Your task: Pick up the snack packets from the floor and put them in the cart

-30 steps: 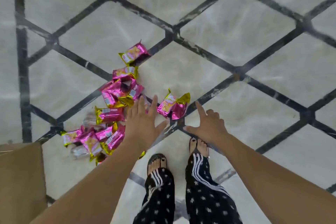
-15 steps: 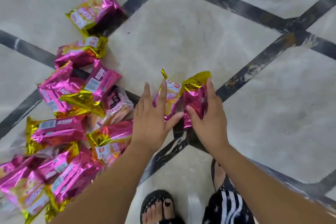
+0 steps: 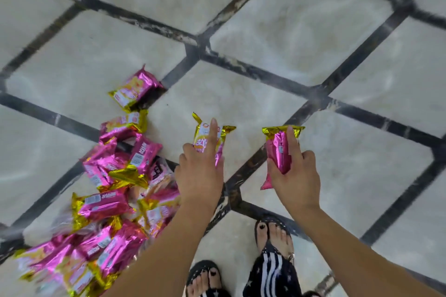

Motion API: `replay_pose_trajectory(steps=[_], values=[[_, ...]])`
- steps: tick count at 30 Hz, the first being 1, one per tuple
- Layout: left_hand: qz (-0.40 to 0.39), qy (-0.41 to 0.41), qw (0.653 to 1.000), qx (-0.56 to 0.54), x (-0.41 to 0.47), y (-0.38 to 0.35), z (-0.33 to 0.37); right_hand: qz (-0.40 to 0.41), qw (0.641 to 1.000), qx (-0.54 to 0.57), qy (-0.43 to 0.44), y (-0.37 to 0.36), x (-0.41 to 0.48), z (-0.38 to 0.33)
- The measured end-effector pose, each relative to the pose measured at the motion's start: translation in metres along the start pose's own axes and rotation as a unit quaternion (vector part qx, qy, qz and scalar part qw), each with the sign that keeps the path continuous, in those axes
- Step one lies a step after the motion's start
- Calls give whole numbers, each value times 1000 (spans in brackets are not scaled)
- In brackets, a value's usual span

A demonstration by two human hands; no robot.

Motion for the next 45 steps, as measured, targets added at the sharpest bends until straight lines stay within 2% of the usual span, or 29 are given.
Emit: replay_pose_trajectory(steps=[3, 7, 11, 14, 17, 19, 25, 32, 37, 41, 43, 45], values=[[1, 13, 1000, -17, -15, 89, 4, -12, 1000, 11, 0, 62, -10, -59], [13, -15, 999, -31, -43, 211, 19, -7, 999, 31, 27, 155, -27, -144], [15, -25, 999, -31, -89, 316, 32, 24, 997, 54, 43, 249, -66, -213], [21, -29, 998, -44, -132, 378, 36, 14, 996, 59, 70, 303, -102, -246], [60, -39, 997, -36, -174, 429, 37, 4, 993, 71, 98, 349, -142, -267], [70, -43, 996, -41, -203, 454, 36, 9, 992, 90, 90, 375, -171, -272], [62, -106, 992, -30, -289, 492, 30, 50, 988, 144, 19, 419, -273, -265], [37, -226, 973, 9, -374, 496, 22, 116, 971, 195, -71, 420, -402, -243], [49, -353, 934, 30, -432, 485, 32, 187, 939, 241, -160, 415, -486, -212], [37, -465, 881, 78, -484, 468, 58, 232, 910, 266, -217, 421, -544, -178], [33, -511, 853, 101, -508, 457, 73, 258, 885, 301, -247, 423, -574, -155], [43, -555, 822, 124, -534, 448, 87, 298, 842, 361, -267, 421, -605, -131]])
Point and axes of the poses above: each hand's wrist, its own x-axis towards the middle knuckle, its own y-axis out of the back of the hand, z = x × y, the point moved 8 cm from there along x, towards the middle knuckle, and after that the axes turned 10 degrees about x, right-handed, at the moved point
